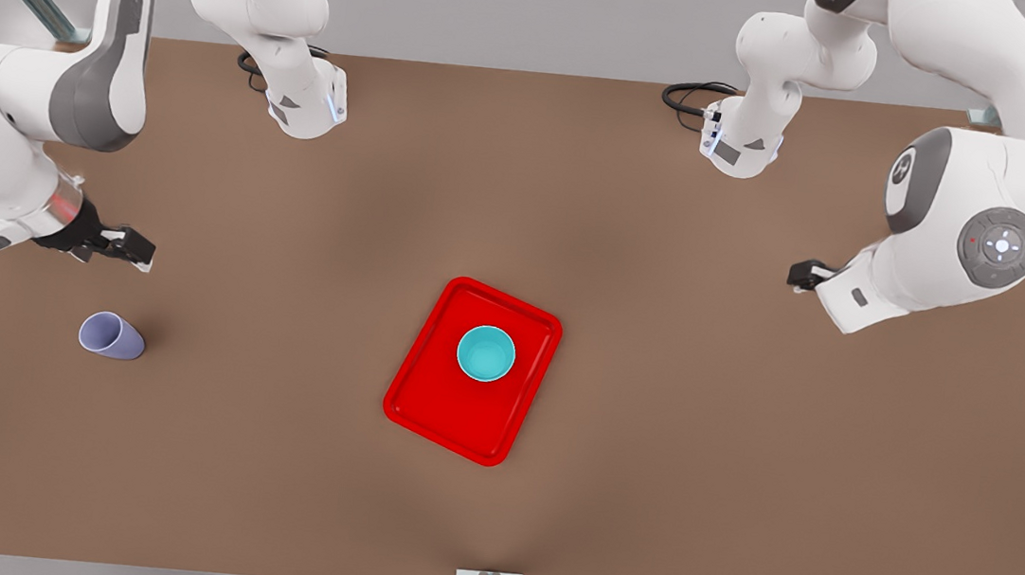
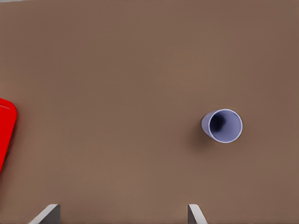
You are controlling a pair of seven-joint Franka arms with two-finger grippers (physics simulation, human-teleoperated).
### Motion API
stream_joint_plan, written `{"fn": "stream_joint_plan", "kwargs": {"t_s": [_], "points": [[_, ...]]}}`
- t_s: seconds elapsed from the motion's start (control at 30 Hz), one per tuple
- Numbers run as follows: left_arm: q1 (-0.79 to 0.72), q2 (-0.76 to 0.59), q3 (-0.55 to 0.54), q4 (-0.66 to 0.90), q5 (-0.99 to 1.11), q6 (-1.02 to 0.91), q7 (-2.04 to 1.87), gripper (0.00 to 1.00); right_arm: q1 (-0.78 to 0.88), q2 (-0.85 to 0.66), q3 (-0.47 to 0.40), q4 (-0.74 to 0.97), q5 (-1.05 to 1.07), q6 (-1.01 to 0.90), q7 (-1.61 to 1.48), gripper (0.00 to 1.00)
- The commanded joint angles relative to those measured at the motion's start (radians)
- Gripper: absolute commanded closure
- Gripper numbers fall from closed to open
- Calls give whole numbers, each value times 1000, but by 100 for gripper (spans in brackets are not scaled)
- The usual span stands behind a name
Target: Place the bowl on the tray with the left arm and the cup on the tray with the right arm
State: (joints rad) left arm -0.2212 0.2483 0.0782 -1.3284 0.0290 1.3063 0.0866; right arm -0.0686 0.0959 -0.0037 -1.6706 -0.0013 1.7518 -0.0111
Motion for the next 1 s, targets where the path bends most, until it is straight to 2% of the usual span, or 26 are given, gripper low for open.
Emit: {"fn": "stream_joint_plan", "kwargs": {"t_s": [0.0,0.13,0.27,0.43,0.5,0.67,0.97], "points": [[0,0,0,0,9,1,-1,0,-8,2,-1,0,0,0,-4,0],[0,8,3,12,9,18,-1,0,-112,68,-1,-18,1,24,-79,0],[0,6,0,12,11,16,-2,0,-215,96,-1,-161,7,204,-208,0],[0,8,6,11,15,16,-1,0,-312,206,-2,-156,50,268,-297,0],[0,8,6,11,15,16,-1,0,-361,274,-1,-136,84,362,-391,0],[0,-1,6,12,15,10,-1,0,-352,360,7,-87,129,434,-382,0],[0,-7,8,12,11,10,1,0,-361,383,5,-123,190,439,-391,0]]}}
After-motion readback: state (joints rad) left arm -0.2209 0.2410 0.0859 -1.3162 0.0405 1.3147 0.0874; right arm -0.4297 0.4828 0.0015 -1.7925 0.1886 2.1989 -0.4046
